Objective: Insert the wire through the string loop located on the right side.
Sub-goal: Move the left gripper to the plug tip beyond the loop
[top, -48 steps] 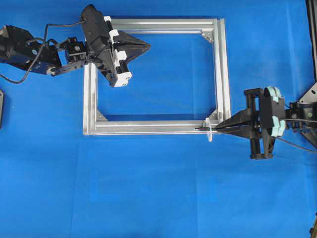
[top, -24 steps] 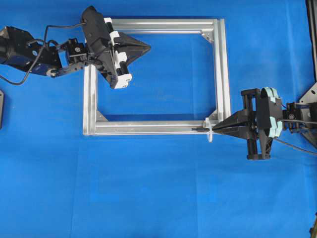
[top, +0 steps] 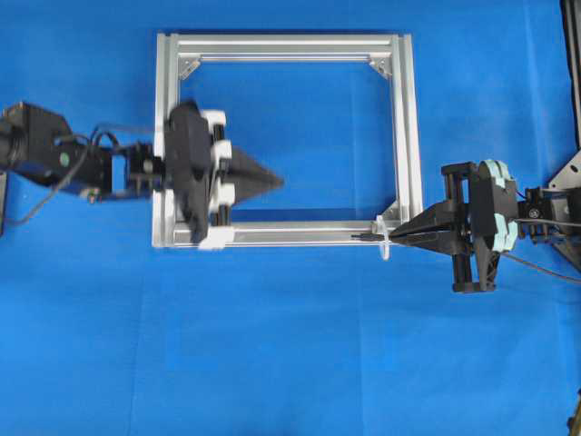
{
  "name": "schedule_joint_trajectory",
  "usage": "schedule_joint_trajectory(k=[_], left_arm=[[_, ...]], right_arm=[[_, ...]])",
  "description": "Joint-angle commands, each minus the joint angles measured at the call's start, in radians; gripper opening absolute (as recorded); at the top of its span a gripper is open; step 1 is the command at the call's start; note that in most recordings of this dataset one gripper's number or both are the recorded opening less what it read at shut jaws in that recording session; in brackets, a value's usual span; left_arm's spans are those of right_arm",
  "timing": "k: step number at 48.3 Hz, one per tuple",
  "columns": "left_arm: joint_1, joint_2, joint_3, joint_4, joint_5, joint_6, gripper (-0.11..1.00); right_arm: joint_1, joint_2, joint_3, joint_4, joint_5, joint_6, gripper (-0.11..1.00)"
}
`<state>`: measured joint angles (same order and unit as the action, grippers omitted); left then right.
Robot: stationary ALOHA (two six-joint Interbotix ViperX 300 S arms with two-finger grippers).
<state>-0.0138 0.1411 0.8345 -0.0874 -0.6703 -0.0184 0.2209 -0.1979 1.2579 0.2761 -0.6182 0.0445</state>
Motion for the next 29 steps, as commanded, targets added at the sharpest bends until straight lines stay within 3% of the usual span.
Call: schedule_joint_trajectory(k=[1, 10, 29], left_arm=[[-0.064, -0.031, -0.008, 0.003, 0.003, 0.0, 0.0], [-0.144, -0.028, -0.008, 0.003, 0.003, 0.002, 0.0], [-0.118, -0.014, -0.052, 0.003, 0.006, 0.002, 0.0]], right_arm=[[-0.002, -0.005, -0.014, 0.002, -0.008, 0.0, -0.04], [-0.002, -0.005, -0.012, 0.002, -0.008, -0.002, -0.04], [-0.002, -0.006, -0.014, 0.002, -0.008, -0.002, -0.04]])
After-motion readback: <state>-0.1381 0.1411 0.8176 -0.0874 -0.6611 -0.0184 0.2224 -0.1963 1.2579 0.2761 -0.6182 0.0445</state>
